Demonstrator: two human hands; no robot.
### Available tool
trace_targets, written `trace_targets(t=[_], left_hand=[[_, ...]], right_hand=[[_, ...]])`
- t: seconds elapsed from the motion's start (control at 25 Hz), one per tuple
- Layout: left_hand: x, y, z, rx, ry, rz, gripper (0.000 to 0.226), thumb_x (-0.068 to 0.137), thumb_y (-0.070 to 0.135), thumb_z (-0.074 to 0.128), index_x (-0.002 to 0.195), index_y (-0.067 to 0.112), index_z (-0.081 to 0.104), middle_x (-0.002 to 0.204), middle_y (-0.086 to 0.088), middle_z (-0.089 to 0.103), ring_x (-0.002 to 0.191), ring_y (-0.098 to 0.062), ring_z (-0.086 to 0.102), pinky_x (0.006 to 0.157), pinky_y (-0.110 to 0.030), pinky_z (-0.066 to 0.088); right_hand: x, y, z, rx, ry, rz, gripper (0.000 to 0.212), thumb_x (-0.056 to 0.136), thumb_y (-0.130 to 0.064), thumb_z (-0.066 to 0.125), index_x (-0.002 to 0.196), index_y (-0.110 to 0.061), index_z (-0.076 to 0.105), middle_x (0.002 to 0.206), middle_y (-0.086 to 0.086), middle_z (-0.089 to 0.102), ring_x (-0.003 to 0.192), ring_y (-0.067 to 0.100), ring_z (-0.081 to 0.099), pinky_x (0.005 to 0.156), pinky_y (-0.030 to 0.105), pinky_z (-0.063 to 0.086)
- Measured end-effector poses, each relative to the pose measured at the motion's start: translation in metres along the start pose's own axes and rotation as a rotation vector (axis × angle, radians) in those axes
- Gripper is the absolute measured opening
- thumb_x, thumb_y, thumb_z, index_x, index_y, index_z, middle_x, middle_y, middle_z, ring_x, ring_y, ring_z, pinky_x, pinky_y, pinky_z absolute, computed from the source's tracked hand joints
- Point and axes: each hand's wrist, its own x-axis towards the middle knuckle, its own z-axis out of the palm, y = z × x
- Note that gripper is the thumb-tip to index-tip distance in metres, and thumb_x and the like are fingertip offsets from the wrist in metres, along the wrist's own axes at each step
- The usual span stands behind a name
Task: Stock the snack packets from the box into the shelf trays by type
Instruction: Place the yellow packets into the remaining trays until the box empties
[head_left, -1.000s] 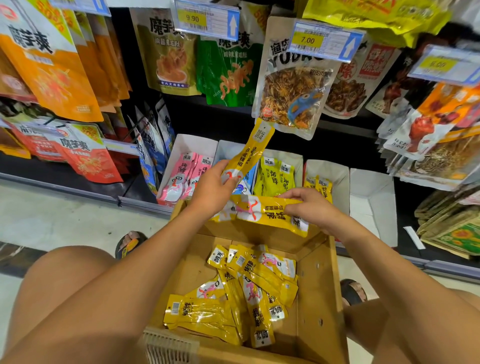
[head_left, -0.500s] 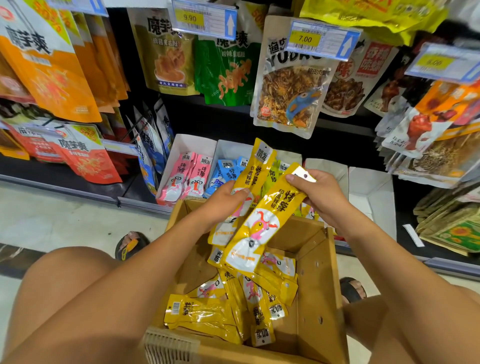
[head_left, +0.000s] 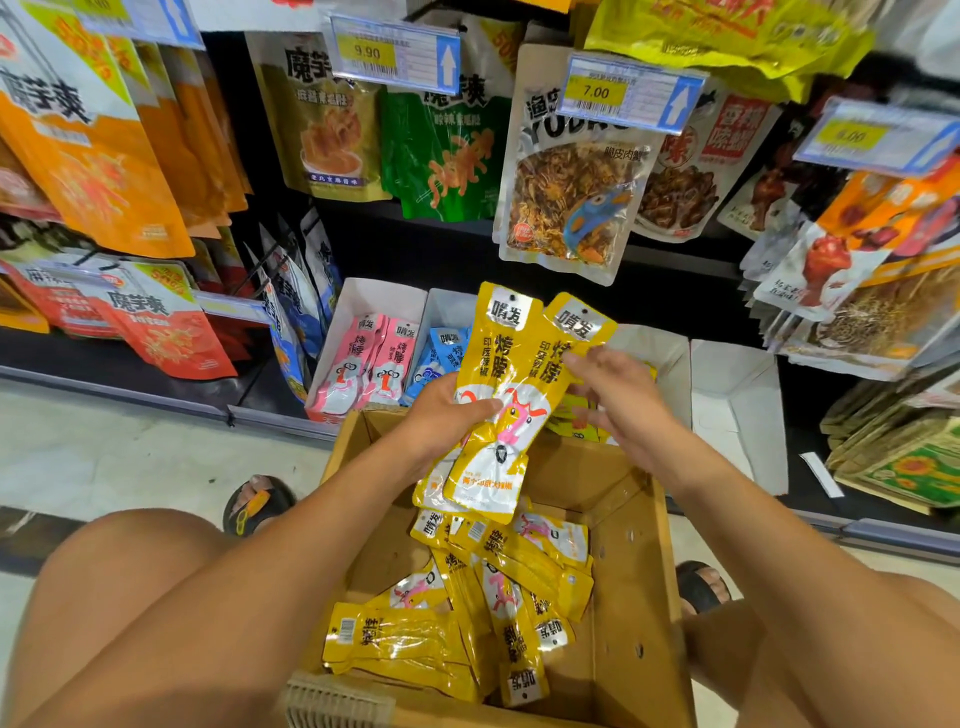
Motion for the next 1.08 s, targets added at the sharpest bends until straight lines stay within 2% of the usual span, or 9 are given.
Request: trace_targets(t=[0.16, 0.28, 0.48, 0.6, 0.68, 0.8, 0.88, 0.96, 1.08], left_hand=[[0.007, -0.004, 0.012, -0.045, 0.123, -0.017, 0.025, 0.088, 0.022, 0.080, 0.111, 0.021, 0.070, 0.105, 0.002, 0.078, 0.098, -0.022, 0.075, 0.094, -0.049, 0.059], [0.017, -0.013, 0.025, -0.045, 0.141, -0.057, 0.064, 0.068, 0.049, 0.084, 0.124, 0.023, 0.065, 0.119, 0.001, 0.074, 0.109, -0.024, 0.071, 0.097, -0.051, 0.056], [0.033, -0.013, 0.044, -0.049, 0.132, -0.131, 0.061, 0.079, 0.044, 0.070, 0.134, 0.020, 0.060, 0.130, -0.004, 0.068, 0.116, -0.027, 0.066, 0.103, -0.050, 0.052], [0.032, -0.005, 0.050, -0.031, 0.141, -0.176, 0.034, 0.093, 0.019, 0.056, 0.128, 0.017, 0.060, 0.118, -0.012, 0.070, 0.104, -0.032, 0.068, 0.092, -0.044, 0.054], [0.038, -0.007, 0.051, -0.024, 0.159, -0.201, 0.041, 0.096, 0.016, 0.053, 0.137, 0.013, 0.054, 0.114, -0.010, 0.068, 0.091, -0.025, 0.065, 0.079, -0.036, 0.052], [0.050, -0.017, 0.053, -0.010, 0.172, -0.223, 0.057, 0.090, 0.026, 0.056, 0.145, 0.014, 0.048, 0.131, -0.011, 0.064, 0.108, -0.028, 0.064, 0.092, -0.042, 0.052], [0.058, -0.021, 0.054, 0.006, 0.171, -0.222, 0.044, 0.092, 0.023, 0.055, 0.135, 0.015, 0.056, 0.128, -0.014, 0.066, 0.112, -0.036, 0.065, 0.093, -0.047, 0.052], [0.063, -0.023, 0.055, 0.007, 0.186, -0.222, 0.029, 0.095, 0.019, 0.056, 0.124, 0.017, 0.062, 0.119, -0.013, 0.070, 0.109, -0.037, 0.066, 0.087, -0.043, 0.053], [0.073, -0.031, 0.055, -0.003, 0.204, -0.247, 0.034, 0.095, 0.023, 0.058, 0.129, 0.019, 0.061, 0.125, -0.010, 0.068, 0.110, -0.030, 0.065, 0.089, -0.040, 0.050]], right_hand=[[-0.018, 0.018, 0.021, -0.344, -0.138, 0.137, 0.029, 0.087, -0.041, 0.075, 0.094, -0.016, 0.061, 0.080, 0.002, 0.066, 0.068, 0.013, 0.059, 0.056, 0.024, 0.045], [-0.017, 0.026, 0.028, -0.329, -0.107, 0.138, 0.027, 0.090, -0.031, 0.073, 0.080, -0.015, 0.054, 0.056, -0.003, 0.060, 0.048, 0.012, 0.052, 0.046, 0.024, 0.041], [0.005, 0.024, -0.005, -0.268, -0.021, 0.213, 0.023, 0.091, -0.025, 0.073, 0.098, -0.011, 0.056, 0.082, 0.006, 0.063, 0.053, 0.010, 0.065, 0.047, 0.023, 0.046], [0.031, 0.014, -0.056, -0.409, 0.062, 0.232, 0.020, 0.091, -0.025, 0.073, 0.086, -0.010, 0.061, 0.072, 0.009, 0.064, 0.050, 0.011, 0.059, 0.046, 0.022, 0.038], [0.056, 0.013, -0.089, -0.511, 0.132, 0.267, 0.022, 0.089, -0.020, 0.074, 0.077, -0.007, 0.061, 0.063, 0.012, 0.061, 0.041, 0.013, 0.047, 0.044, 0.022, 0.034], [0.093, 0.030, -0.125, -0.638, 0.207, 0.294, 0.031, 0.087, -0.014, 0.074, 0.062, -0.006, 0.058, 0.057, 0.012, 0.059, 0.034, 0.013, 0.041, 0.039, 0.020, 0.034], [0.114, 0.051, -0.139, -0.677, 0.221, 0.314, 0.034, 0.087, -0.014, 0.075, 0.059, -0.005, 0.058, 0.058, 0.014, 0.060, 0.035, 0.015, 0.043, 0.040, 0.022, 0.037], [0.136, 0.075, -0.147, -0.723, 0.234, 0.320, 0.030, 0.087, -0.014, 0.076, 0.063, -0.003, 0.061, 0.061, 0.015, 0.062, 0.040, 0.017, 0.047, 0.044, 0.025, 0.040], [0.168, 0.107, -0.148, -0.786, 0.265, 0.342, 0.026, 0.083, -0.019, 0.079, 0.074, 0.001, 0.066, 0.070, 0.017, 0.069, 0.051, 0.023, 0.056, 0.053, 0.036, 0.051]])
